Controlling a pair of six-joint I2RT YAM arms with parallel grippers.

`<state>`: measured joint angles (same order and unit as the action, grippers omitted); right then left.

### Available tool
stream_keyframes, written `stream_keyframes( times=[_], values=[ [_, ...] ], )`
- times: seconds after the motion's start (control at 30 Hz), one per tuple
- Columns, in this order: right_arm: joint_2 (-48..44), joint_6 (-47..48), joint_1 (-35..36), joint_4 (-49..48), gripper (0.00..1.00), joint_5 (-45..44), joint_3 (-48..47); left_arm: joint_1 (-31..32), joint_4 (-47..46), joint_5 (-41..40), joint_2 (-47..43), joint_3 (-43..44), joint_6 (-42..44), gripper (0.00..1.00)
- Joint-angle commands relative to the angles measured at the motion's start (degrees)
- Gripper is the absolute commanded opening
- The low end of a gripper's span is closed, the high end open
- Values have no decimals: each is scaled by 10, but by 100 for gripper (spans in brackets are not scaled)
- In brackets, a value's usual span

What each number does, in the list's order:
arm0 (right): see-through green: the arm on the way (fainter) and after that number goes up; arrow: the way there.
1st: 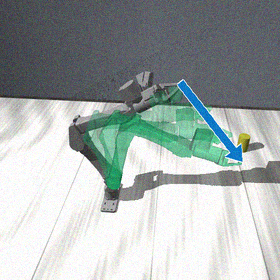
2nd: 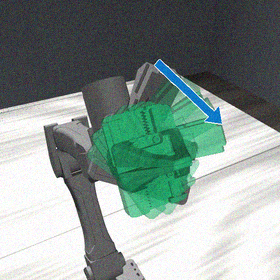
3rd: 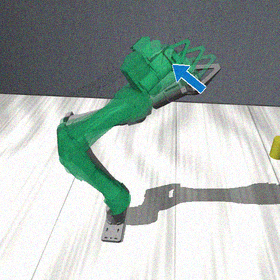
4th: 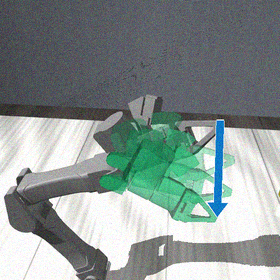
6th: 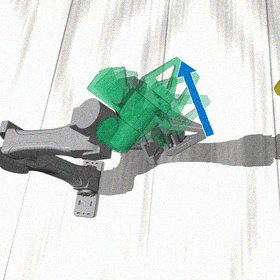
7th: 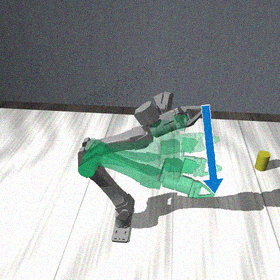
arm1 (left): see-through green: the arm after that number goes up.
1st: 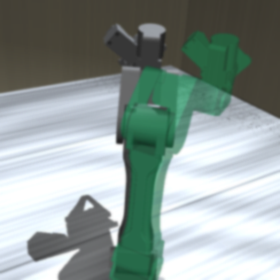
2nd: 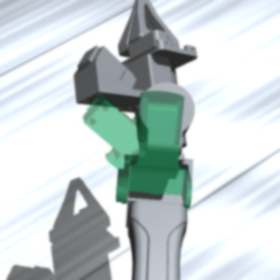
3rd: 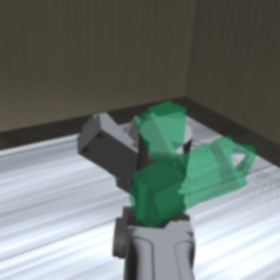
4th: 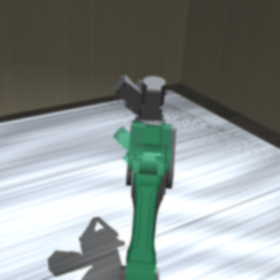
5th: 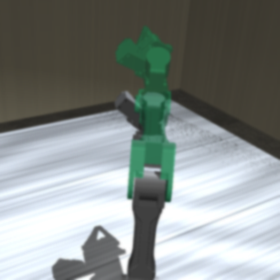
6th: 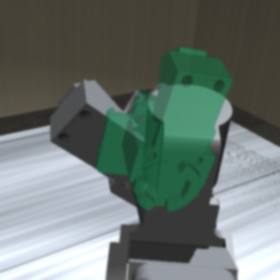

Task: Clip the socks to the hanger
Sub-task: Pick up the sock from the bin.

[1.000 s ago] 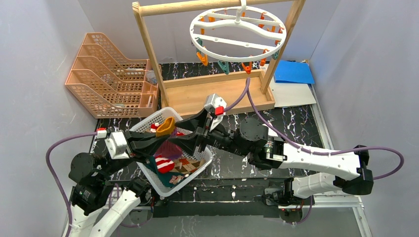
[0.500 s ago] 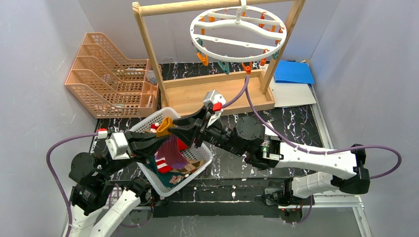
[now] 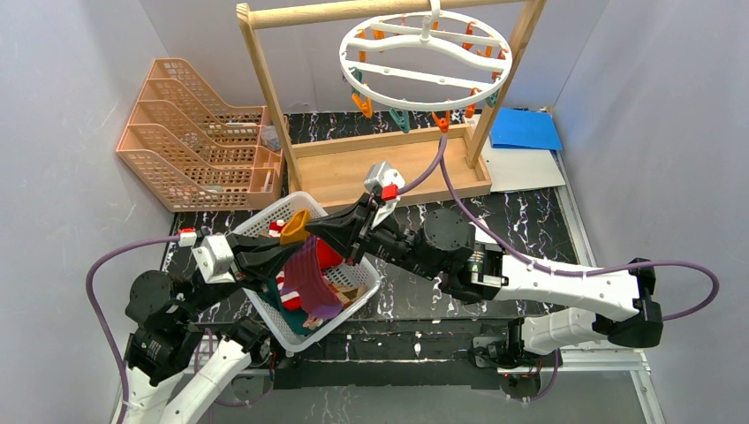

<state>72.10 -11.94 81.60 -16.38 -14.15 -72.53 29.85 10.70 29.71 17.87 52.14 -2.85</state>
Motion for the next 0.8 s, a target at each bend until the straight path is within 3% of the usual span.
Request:
stream_keyframes(
  times=[0.0, 0.1, 0.17, 0.23, 0.37, 0.43, 0.77],
  values=[
    [-33, 15, 0, -10, 1, 2, 7, 2, 10, -24, -4, 11, 10, 6],
    [-44, 21, 0, -5, 1, 4, 16, 2, 10, -30, -9, 6, 11, 7],
    [-49, 23, 0, 3, 1, 2, 19, 2, 10, -25, -10, 4, 11, 0],
    [-52, 22, 0, 7, 1, 0, 20, 2, 10, -21, -9, 4, 12, 0],
    [-47, -2, 0, 3, 44, 8, 17, 2, 11, -14, -9, 4, 18, 0],
    [-34, -15, 0, 13, 52, 10, 2, 2, 11, -12, -9, 4, 21, 0],
    [11, -32, 0, 30, 57, 7, -37, 2, 11, -2, -9, 8, 19, 0]
  ],
)
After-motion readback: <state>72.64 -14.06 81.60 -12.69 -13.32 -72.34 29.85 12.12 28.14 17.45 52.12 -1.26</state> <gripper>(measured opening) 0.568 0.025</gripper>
